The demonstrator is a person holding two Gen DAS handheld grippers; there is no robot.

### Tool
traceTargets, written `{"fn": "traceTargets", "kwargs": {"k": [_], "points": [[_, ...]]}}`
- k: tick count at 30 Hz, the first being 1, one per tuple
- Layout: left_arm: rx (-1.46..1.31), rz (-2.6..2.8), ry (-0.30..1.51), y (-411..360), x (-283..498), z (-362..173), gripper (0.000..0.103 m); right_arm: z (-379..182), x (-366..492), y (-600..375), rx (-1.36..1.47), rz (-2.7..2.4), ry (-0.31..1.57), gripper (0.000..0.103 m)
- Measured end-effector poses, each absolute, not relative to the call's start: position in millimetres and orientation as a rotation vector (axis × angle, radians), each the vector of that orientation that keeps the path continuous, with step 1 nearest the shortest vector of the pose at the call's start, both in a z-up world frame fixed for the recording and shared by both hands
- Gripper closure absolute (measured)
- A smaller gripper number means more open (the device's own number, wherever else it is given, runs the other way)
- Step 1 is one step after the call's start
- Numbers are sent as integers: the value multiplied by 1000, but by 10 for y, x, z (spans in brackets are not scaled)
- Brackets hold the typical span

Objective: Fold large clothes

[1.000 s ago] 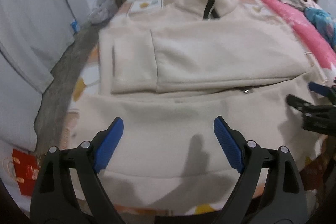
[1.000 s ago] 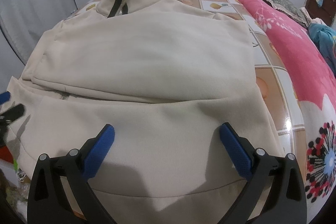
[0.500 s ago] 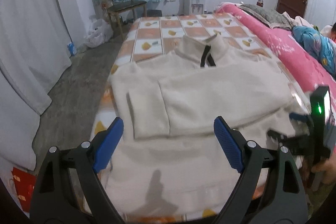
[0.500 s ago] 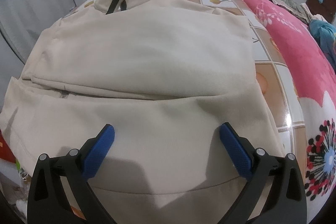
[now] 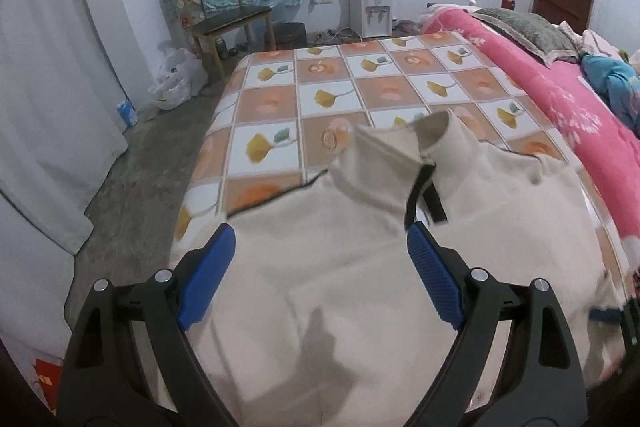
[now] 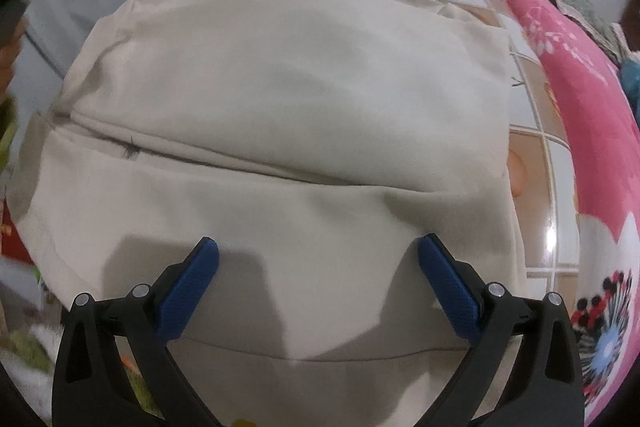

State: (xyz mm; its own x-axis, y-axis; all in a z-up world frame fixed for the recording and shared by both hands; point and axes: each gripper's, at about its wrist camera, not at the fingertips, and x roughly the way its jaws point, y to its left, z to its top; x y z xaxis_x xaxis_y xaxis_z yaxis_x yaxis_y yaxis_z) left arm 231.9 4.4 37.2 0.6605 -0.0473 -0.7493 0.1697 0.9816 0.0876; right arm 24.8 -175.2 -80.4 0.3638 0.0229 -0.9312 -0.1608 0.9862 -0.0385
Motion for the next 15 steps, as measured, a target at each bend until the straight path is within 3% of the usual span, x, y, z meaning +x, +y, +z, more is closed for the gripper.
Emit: {"fn": "traceTargets", "kwargs": {"k": [5, 15], "points": [[169, -107, 845, -134, 2660, 283, 19, -636, 396, -1867, -40, 191, 1282, 6], [181, -74, 838, -264, 3111, 174, 19, 150, 1525, -2018, 94, 276, 1112, 6]]}}
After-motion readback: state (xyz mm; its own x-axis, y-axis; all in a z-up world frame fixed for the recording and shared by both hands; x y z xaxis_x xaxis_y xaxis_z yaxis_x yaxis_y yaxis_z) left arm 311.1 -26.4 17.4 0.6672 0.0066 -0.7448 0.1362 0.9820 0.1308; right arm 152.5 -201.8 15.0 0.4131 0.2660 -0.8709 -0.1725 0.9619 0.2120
